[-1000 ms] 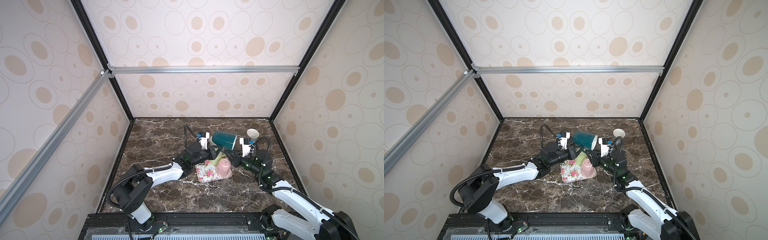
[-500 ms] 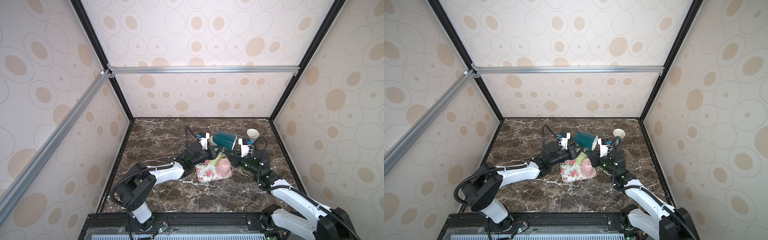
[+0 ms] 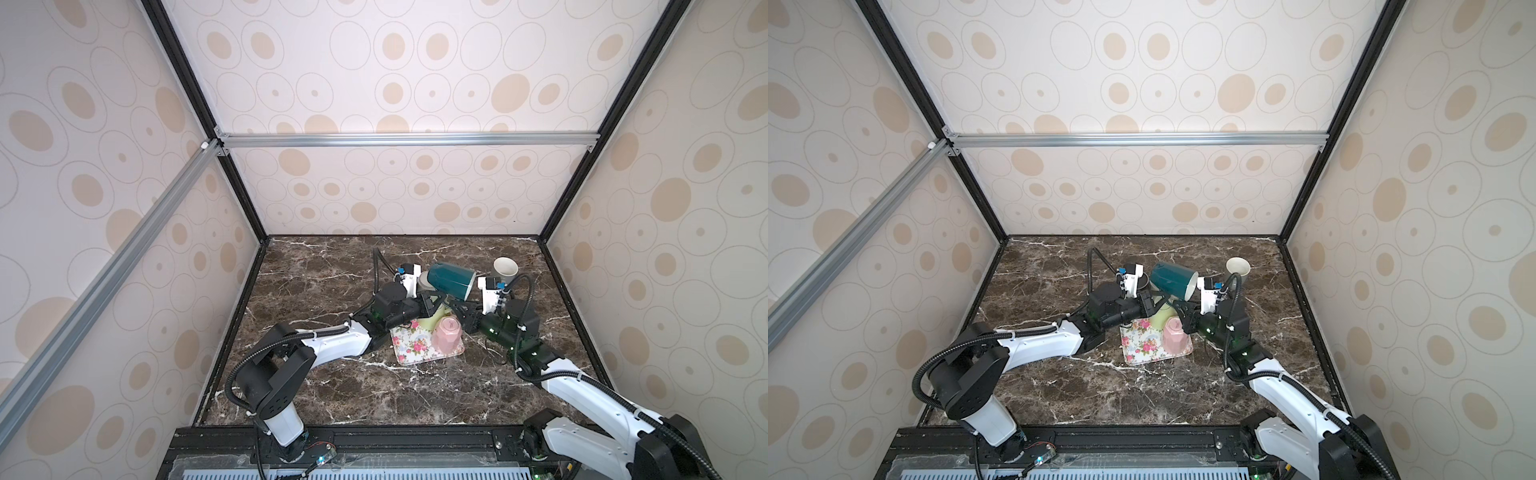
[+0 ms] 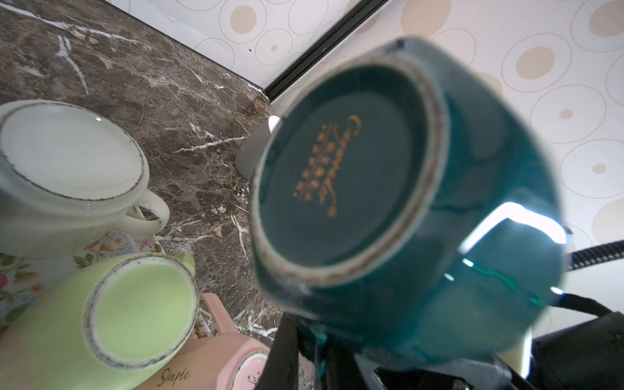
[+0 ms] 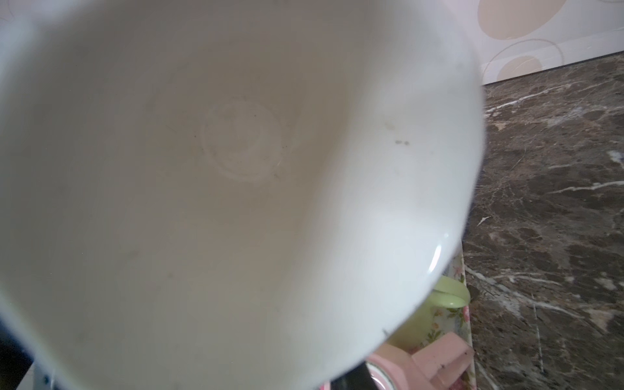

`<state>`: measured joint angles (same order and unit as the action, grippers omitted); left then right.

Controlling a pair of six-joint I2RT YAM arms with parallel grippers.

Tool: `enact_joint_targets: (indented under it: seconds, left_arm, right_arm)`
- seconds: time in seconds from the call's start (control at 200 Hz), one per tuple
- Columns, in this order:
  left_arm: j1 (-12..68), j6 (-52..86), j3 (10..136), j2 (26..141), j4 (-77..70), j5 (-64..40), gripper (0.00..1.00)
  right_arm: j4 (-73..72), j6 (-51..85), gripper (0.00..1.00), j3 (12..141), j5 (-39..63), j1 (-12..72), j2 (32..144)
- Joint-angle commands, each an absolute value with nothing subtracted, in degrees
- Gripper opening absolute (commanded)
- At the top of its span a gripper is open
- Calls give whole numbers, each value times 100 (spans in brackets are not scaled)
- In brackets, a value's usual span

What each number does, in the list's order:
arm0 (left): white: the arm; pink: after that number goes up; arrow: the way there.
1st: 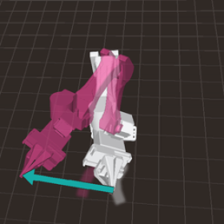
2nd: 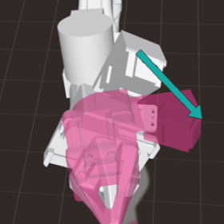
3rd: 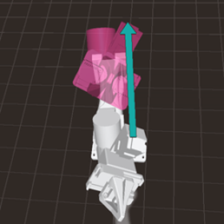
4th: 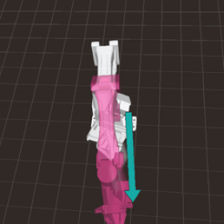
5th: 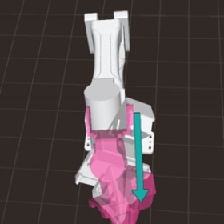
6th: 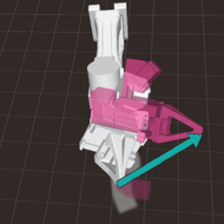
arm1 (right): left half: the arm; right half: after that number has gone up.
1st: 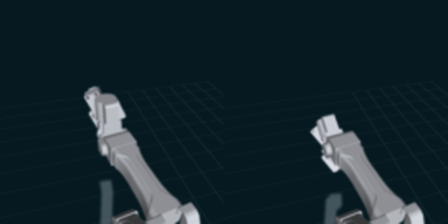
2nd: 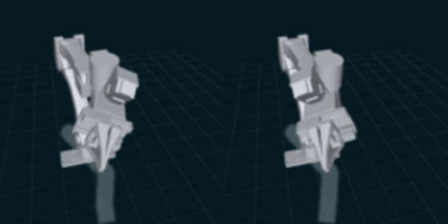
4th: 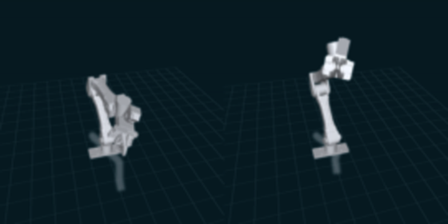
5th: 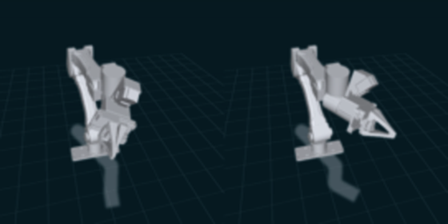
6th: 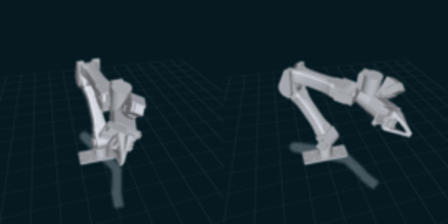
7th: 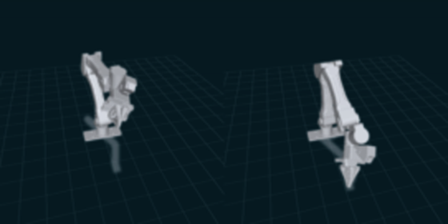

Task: Turn the mug right side up
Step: Place the mug at the top-right of the table.

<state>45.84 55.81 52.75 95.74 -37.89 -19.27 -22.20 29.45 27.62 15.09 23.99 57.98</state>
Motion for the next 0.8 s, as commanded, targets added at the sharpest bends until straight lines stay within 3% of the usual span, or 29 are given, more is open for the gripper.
enact_joint_targets:
  seconds: [0.0,0.48,0.795]
  left_arm:
    - [4632,5335,5482,9589,-3946,-2365,23]
    - [4592,5201,5371,9477,-4091,-2278,60]
    - [4453,5076,5194,9226,-4070,-2141,68]
  right_arm:
    - [-2673,3164,0,2813,951,2343,5692]
    - [-2606,3363,0,2801,534,2340,6048]
    - [-2558,3304,0,2984,531,2340,6290]
